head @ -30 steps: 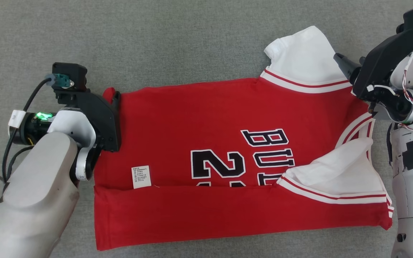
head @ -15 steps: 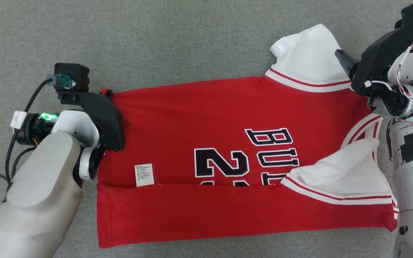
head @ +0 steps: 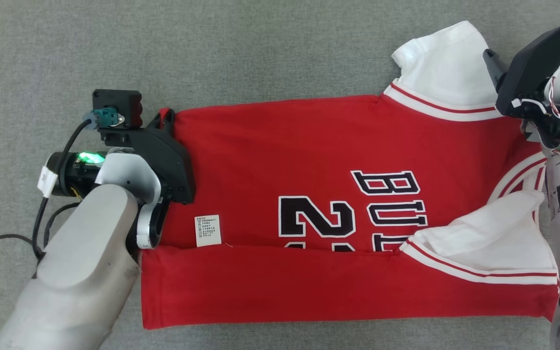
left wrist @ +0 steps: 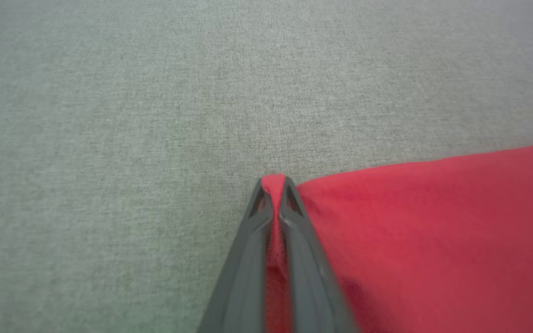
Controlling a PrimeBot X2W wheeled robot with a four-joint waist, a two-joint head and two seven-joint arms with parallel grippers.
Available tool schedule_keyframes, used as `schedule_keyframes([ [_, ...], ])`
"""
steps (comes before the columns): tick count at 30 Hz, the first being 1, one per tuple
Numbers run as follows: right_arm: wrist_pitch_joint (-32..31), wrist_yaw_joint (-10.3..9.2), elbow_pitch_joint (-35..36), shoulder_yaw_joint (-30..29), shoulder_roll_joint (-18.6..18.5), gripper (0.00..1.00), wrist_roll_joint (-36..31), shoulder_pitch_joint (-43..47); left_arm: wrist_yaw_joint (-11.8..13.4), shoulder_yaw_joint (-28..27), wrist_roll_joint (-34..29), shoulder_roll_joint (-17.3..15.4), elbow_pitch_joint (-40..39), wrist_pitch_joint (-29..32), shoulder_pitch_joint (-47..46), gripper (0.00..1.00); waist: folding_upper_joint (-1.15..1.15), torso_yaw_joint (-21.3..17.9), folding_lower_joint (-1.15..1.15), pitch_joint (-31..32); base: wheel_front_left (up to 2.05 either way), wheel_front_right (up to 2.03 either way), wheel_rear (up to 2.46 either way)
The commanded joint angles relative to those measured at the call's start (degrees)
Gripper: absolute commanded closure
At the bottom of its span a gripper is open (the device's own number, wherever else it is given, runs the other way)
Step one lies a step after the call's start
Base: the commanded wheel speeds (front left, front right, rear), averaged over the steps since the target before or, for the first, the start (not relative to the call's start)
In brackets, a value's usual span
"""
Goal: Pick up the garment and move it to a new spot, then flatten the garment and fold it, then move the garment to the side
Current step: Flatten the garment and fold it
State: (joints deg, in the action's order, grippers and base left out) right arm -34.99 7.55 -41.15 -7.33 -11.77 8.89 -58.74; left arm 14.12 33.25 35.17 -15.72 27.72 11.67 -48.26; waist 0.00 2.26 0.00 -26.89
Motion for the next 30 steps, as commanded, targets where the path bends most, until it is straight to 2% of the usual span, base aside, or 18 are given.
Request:
schedule_keyframes([
  [1, 0.19, -0.16, -0.48, 0.06, -0.63, 0.00, -0.95, -0.42, 0.04, 0.86, 0.00, 0.84, 0.39, 0.28, 2.16, 1.00, 0.00, 0.65, 0.00, -0.68, 0.00, 0.00, 0.00],
  [7, 0.16, -0.16, -1.91, 1.66, -1.71, 0.00, -3.74, -0.90, -0.05, 1.59, 0.49, 2.04, 0.57, -1.04, 4.08, 1.00, 0.00, 1.22, 0.00, -1.39, 0.00, 0.00, 0.00],
  [11, 1.33, -0.16, -2.00, 0.72, -1.76, 0.00, -4.58, -1.75, -0.33, 1.99, 0.71, 2.16, 1.26, -1.25, 4.34, 1.00, 0.00, 1.44, 0.00, -1.76, 0.00, 0.00, 0.00],
  [19, -0.04, -0.16, -3.40, -0.39, -1.39, 0.00, -5.77, -5.02, -0.57, 2.41, 0.61, 2.63, 1.45, -1.57, 2.53, 1.00, 0.00, 2.83, 0.00, -3.19, 0.00, 0.00, 0.00],
  [24, -2.94, -0.16, -5.77, 0.30, -0.62, 0.00, -4.19, -5.34, -0.57, 2.45, 0.75, 2.95, 1.58, -1.98, 1.78, 1.00, 0.00, 3.19, 0.00, -3.97, 0.00, 0.00, 0.00],
  [26, -4.45, -0.14, -6.44, 1.34, -0.47, 0.93, -3.39, -4.96, -0.83, 2.32, 0.89, 2.98, 1.68, -2.32, 1.48, 1.00, 0.00, 3.10, 0.00, -4.14, 0.00, 0.00, 0.00],
  [27, -4.52, -0.14, -6.33, 1.80, -0.54, 1.00, -3.00, -4.77, -0.91, 2.27, 0.98, 2.96, 1.80, -2.56, 1.43, 1.00, 0.00, 3.04, 0.00, -4.17, 0.00, 0.00, 0.00],
  [30, -4.01, -0.15, -5.54, 3.62, -1.69, 1.00, -1.81, -4.03, -1.01, 1.98, 1.12, 2.69, 2.14, -3.25, 1.53, 1.00, 0.00, 2.76, 0.00, -3.97, 0.00, 0.00, 0.00],
])
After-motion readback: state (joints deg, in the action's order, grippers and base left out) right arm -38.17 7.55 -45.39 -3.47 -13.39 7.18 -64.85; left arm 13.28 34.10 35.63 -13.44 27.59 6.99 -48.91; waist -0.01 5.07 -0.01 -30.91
